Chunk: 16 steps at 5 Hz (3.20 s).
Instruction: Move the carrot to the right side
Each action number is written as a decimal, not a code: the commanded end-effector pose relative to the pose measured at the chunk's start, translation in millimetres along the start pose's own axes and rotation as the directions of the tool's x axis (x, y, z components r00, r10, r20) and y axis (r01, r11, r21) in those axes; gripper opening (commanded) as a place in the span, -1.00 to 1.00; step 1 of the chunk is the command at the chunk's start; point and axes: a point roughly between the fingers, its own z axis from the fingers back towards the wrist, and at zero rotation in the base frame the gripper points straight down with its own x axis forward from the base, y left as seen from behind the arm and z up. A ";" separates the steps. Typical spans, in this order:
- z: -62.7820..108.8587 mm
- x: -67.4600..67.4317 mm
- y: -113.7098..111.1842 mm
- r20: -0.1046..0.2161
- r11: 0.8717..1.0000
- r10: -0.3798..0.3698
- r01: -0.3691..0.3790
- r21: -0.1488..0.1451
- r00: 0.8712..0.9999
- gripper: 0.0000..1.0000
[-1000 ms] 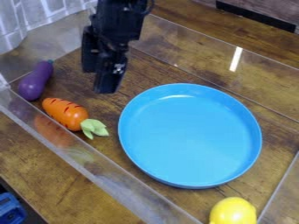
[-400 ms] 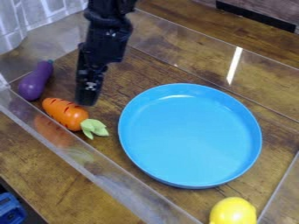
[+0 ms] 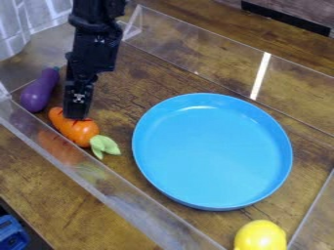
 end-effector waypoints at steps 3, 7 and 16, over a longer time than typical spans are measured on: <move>-21.2 -0.8 12.7 0.077 0.998 0.041 -0.044 0.038 0.996 1.00; -14.7 2.6 12.7 0.105 0.986 0.161 -0.164 0.021 0.981 -1.00; 9.3 49.5 -7.9 0.127 0.986 -0.122 0.105 0.132 0.984 -1.00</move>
